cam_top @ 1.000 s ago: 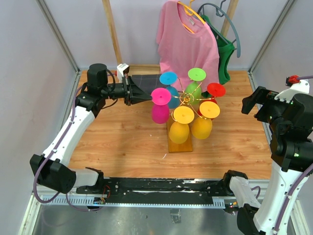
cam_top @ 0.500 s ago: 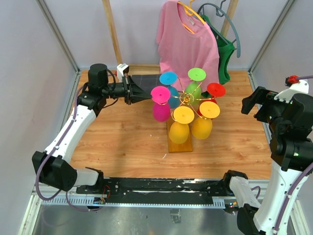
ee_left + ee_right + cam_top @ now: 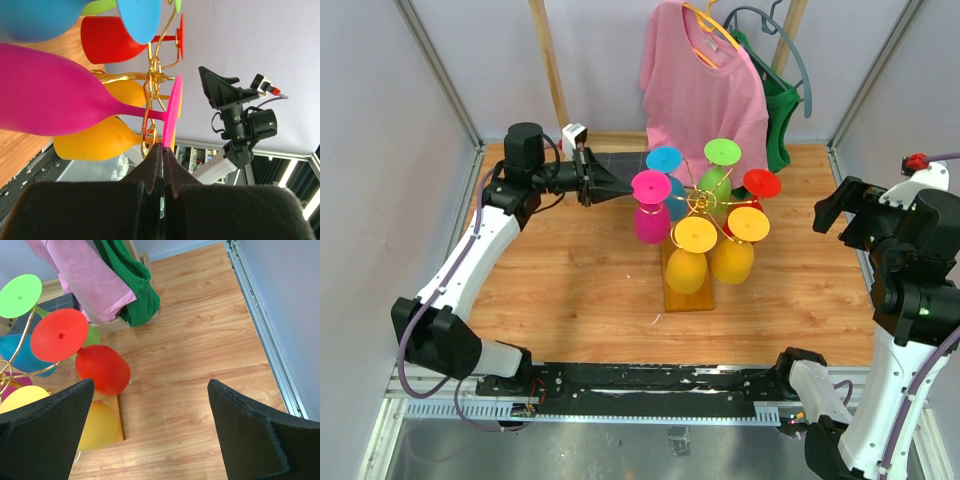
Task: Take the wine glass off the wine glass rack
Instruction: Pick up the wine glass from the wine rack.
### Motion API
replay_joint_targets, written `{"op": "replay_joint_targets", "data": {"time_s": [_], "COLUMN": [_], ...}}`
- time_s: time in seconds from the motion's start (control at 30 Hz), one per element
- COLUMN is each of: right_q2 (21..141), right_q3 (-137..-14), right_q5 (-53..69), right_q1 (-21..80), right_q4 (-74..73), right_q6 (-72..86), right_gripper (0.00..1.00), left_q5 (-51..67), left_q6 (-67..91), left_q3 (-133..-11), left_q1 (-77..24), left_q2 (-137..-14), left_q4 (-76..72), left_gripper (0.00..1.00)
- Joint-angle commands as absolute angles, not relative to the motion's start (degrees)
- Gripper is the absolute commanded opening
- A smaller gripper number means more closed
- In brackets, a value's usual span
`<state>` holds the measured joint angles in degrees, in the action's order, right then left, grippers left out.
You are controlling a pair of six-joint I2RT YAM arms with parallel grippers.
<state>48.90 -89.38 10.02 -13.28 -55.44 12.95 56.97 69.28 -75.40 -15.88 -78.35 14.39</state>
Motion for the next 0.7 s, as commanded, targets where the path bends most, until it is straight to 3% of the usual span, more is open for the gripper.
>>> {"op": "replay_joint_targets", "data": {"time_s": [0.0,0.67], "right_q2": [48.95,48.17], "right_q3": [-88.77,-89.3], "right_q5": [9.49,8.97], "right_q1": [-13.97,-13.97], "right_q4": [-54.36,-55.36], "right_q6": [12.04,11.17], "right_gripper": [0.98,0.98], "left_q5": [58.55,57.55], "left_q6": [69.03,67.23], "left_q3": [-78.74,-78.51], "left_q1": [-15.86,-19.82], "left_q2": [-79.1,-78.19], "left_q4": [13.18,14.89], "left_gripper": [0.0,0.0]}}
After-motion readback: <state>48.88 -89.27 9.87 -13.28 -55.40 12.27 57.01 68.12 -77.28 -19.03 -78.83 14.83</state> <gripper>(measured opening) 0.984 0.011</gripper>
